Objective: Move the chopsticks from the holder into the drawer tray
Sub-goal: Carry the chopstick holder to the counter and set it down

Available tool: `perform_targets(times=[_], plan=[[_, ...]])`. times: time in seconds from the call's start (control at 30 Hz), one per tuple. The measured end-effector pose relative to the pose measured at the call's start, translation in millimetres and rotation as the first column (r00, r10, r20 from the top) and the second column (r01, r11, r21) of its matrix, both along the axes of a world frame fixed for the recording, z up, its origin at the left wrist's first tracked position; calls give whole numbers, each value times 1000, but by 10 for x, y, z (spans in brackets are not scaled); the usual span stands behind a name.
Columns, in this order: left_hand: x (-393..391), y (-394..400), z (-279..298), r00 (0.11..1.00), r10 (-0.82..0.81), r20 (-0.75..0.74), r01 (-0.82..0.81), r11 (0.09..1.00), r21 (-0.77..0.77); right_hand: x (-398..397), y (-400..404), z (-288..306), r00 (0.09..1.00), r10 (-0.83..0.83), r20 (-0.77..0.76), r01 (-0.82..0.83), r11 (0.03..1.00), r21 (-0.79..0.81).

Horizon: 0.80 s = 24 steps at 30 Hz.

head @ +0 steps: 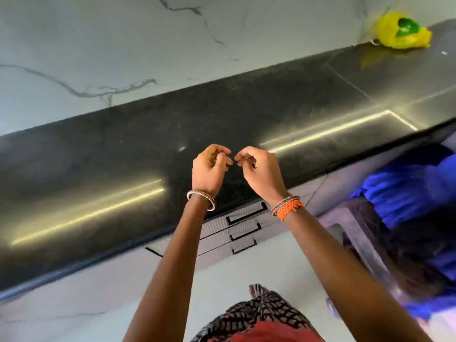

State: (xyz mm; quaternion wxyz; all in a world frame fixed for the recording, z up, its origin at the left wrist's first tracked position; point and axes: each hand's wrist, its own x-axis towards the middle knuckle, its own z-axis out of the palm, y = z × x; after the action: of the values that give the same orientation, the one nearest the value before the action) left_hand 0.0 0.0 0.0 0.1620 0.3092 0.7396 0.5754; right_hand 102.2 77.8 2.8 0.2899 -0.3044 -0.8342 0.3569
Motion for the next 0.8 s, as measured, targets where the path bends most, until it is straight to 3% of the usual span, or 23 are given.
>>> perform_targets(times=[0.1, 0.23, 0.33, 0.43, 0.6, 0.8], plan=[[213, 20, -73, 988, -147, 42, 148, 989, -19, 283, -76, -58, 981, -185, -60, 185, 983, -4], [716, 255, -168, 923, -372, 95, 375, 927, -20, 944, -249, -134, 888, -455, -67, 454, 890, -32], [1393, 426, -144, 835, -548, 56, 548, 837, 16, 1617, -382, -157, 696, -714, -81, 715, 699, -25], [2108, 472, -115, 729, -684, 15, 682, 728, 66, 2340, -568, -177, 504, -856, -114, 858, 512, -45], [3615, 295, -63, 384, -920, 77, 917, 389, 83, 3721, -1159, -170, 201, -968, -148, 968, 219, -119], [5632, -587, -260, -49, -992, 114, 997, -42, 65, 5385, -2438, -362, -137, -987, -89, 990, -134, -37]])
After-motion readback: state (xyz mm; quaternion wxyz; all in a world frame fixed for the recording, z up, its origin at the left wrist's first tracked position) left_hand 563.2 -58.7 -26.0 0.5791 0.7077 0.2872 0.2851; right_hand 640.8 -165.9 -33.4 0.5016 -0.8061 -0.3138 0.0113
